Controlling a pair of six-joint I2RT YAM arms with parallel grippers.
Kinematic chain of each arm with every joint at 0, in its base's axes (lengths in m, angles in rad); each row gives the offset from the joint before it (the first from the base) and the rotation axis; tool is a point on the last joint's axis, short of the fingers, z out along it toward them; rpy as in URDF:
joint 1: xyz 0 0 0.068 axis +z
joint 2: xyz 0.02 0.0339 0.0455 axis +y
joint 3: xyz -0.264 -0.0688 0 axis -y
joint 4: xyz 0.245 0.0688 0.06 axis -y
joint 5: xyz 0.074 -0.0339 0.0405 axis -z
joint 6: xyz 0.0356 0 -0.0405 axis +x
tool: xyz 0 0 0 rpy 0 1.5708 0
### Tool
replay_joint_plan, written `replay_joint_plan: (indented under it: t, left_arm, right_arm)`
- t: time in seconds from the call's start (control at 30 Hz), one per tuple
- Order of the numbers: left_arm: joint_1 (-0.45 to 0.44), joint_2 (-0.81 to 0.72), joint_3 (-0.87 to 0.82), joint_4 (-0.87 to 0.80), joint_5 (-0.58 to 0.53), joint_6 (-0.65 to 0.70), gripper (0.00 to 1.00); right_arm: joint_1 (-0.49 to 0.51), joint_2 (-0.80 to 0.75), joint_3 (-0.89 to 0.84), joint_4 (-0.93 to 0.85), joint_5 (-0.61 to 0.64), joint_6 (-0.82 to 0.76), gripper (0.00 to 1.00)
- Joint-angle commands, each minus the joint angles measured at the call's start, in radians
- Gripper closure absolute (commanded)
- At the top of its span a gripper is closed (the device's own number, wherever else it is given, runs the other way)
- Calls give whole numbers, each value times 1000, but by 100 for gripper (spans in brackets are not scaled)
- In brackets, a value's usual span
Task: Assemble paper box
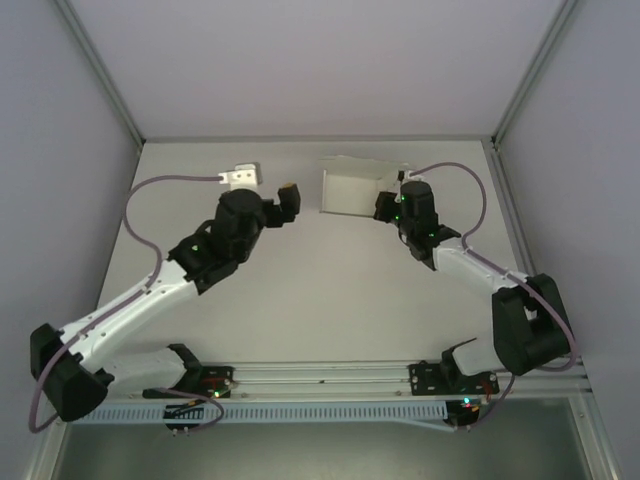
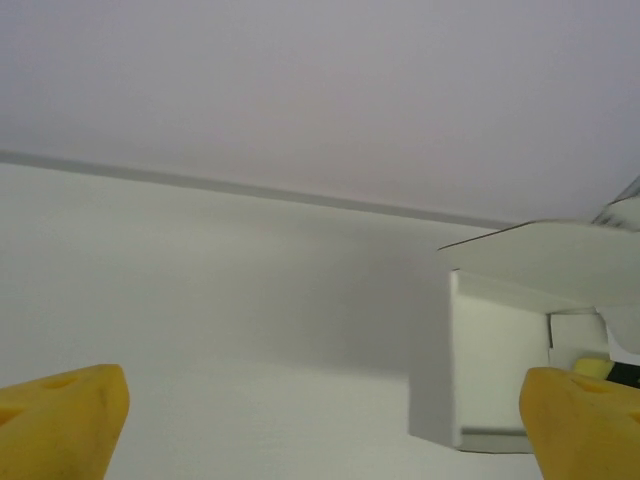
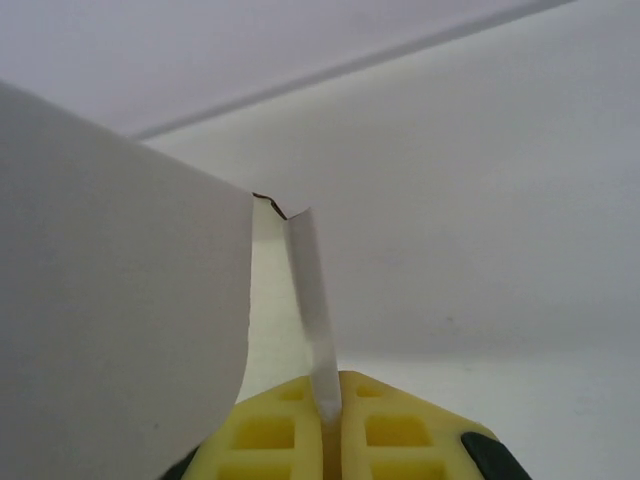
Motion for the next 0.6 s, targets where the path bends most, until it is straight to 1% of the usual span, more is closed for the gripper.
replay_joint_plan:
  t: [0.0,0.07,0.17,0.3,0.43,0.57]
  left_arm:
    - [121,17,-85,98,406,-49,0]
    - [150,49,-110,199,522,-42,0]
    - [159,107,-108,308,625,-26,0]
    - [186,157,-124,461,763,-93,0]
    - [186,219,-100,480,777,-110,0]
    - [188,287,-60,475,802,-109,0]
  right_arm:
    - [0,-22,0,92,-167,53,99]
    - [1,-14,-4,121,-216,61,100]
    - [3,5,-3,153,-285,81,100]
    - [8,18,5,122,-269,76,100]
    - [16,13,6,128,-285,67,100]
    - [38,0,19,97,-263,47,100]
